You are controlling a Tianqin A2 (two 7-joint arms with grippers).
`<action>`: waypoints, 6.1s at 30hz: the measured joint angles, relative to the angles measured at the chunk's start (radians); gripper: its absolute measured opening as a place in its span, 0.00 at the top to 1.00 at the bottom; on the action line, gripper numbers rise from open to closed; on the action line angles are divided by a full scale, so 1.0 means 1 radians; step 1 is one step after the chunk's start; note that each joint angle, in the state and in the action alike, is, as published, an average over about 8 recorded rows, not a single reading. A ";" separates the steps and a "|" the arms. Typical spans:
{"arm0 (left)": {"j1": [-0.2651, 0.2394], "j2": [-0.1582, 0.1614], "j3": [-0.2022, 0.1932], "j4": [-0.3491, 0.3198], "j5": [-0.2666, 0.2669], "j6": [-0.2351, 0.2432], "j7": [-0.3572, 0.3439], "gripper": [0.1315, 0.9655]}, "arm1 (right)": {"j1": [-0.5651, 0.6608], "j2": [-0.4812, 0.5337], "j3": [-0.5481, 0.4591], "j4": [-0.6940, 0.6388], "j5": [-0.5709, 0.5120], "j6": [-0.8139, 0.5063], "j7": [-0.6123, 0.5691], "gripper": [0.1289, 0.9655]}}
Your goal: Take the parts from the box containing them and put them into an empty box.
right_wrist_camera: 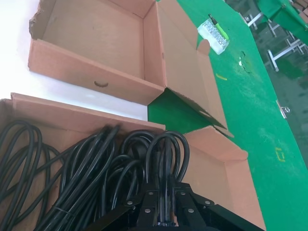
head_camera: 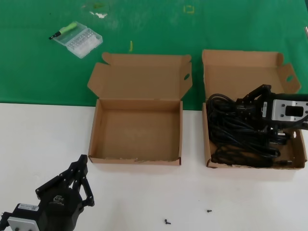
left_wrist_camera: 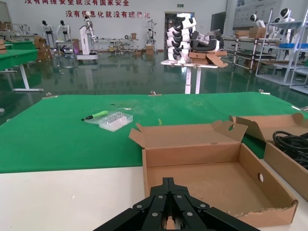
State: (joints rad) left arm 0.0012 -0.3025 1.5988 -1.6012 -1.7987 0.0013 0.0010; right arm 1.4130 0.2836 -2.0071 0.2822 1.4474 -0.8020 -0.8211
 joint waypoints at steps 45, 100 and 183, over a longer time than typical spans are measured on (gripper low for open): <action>0.000 0.000 0.000 0.000 0.000 0.000 0.000 0.98 | -0.118 -0.088 -0.057 0.485 0.014 -0.034 0.352 0.96; 0.000 0.000 0.000 0.000 0.000 0.000 0.000 0.90 | -0.343 -0.104 0.061 0.602 0.124 0.129 0.350 0.29; -0.001 0.002 0.001 0.001 -0.001 -0.001 -0.001 0.00 | -1.373 0.012 0.394 1.291 0.344 0.777 0.803 0.00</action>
State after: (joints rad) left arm 0.0000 -0.3001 1.6000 -1.6000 -1.8000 0.0000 0.0000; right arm 0.0403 0.2955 -1.6130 1.5730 1.7914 -0.0253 -0.0177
